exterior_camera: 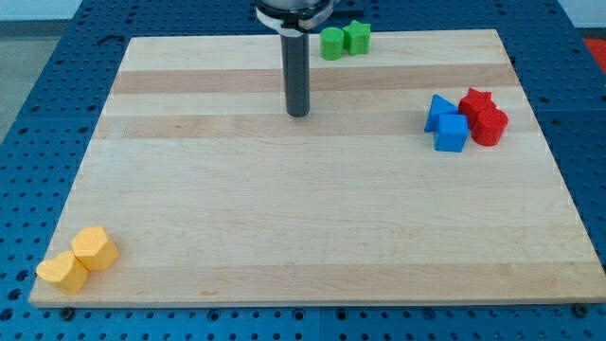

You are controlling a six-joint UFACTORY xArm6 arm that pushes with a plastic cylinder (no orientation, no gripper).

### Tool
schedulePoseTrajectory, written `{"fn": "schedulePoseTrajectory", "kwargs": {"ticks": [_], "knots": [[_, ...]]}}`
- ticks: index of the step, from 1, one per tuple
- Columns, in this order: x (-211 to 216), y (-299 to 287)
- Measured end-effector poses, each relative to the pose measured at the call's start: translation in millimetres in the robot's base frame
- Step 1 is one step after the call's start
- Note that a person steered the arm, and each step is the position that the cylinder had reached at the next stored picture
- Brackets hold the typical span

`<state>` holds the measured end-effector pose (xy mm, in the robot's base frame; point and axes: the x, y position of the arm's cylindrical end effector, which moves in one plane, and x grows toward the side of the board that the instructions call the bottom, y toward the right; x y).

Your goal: Move your arm towards the center left of the board

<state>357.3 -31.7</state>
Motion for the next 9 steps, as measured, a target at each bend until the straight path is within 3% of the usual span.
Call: {"fn": "schedulePoseTrajectory", "kwargs": {"ticks": [3,9], "knots": [[-0.2,-18.6],[50.6,-99.2]]}}
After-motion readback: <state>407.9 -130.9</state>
